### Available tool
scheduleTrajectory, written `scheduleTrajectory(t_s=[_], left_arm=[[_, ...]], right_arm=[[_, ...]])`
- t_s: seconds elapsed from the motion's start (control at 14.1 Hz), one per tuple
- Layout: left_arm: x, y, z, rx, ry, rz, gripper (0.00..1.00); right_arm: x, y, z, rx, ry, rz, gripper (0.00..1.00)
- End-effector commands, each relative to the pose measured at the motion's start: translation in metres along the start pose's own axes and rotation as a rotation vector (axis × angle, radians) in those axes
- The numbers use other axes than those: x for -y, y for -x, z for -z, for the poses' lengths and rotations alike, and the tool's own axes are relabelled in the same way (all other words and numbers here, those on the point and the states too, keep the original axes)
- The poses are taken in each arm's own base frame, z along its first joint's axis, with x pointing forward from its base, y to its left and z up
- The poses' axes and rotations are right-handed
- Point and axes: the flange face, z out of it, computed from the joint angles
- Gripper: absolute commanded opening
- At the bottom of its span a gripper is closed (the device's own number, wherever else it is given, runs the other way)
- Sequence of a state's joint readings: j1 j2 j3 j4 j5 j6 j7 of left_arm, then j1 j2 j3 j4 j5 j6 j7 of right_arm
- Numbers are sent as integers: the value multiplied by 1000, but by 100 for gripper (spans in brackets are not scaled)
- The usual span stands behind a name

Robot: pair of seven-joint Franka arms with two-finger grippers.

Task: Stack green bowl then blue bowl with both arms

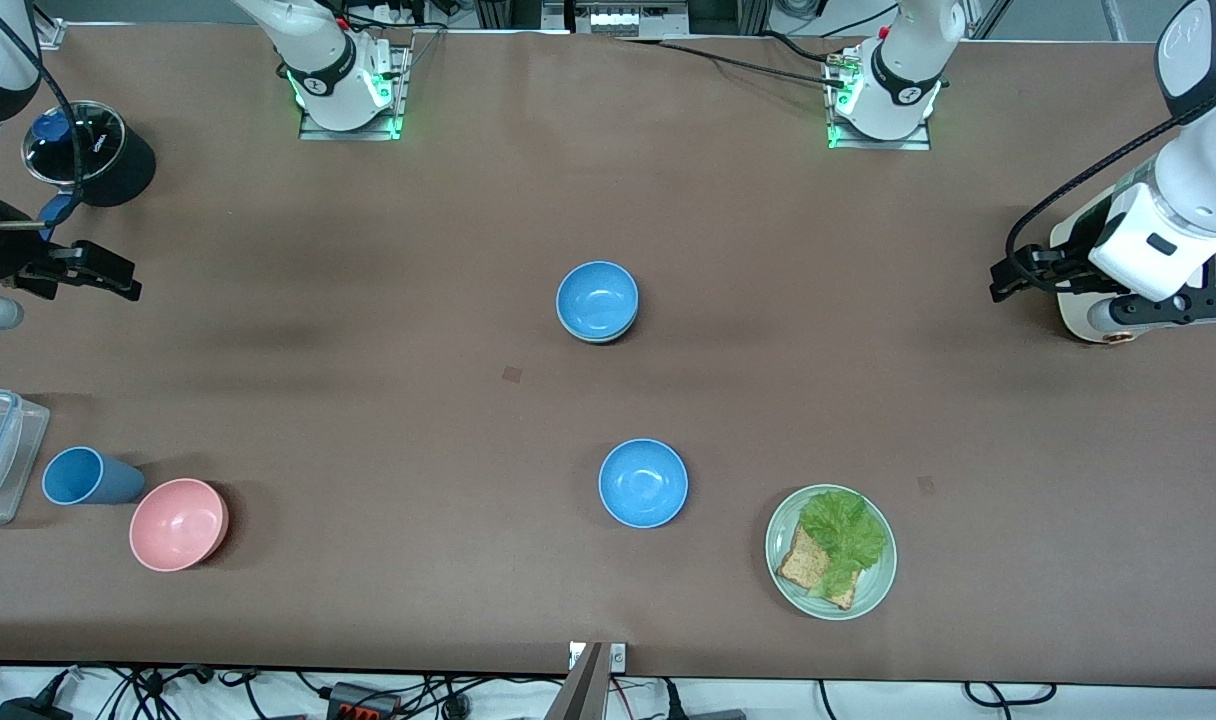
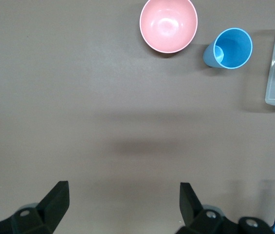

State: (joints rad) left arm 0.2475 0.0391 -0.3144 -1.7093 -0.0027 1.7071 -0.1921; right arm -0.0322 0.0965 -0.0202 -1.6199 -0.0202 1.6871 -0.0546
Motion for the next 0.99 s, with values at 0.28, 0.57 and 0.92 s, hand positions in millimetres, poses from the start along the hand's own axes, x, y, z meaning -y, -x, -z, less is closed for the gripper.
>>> scheduleTrajectory(t_s=[0.28, 0.57, 0.92], left_arm=[[-1, 8, 2, -3, -23, -3, 100], [-2, 3, 2, 2, -18, -1, 100], [0, 0, 3, 11, -16, -7, 100]], right_arm=[[2, 3, 7, -3, 5, 6, 100], [1, 3, 7, -3, 5, 4, 100], [1, 3, 6, -2, 3, 2, 100]])
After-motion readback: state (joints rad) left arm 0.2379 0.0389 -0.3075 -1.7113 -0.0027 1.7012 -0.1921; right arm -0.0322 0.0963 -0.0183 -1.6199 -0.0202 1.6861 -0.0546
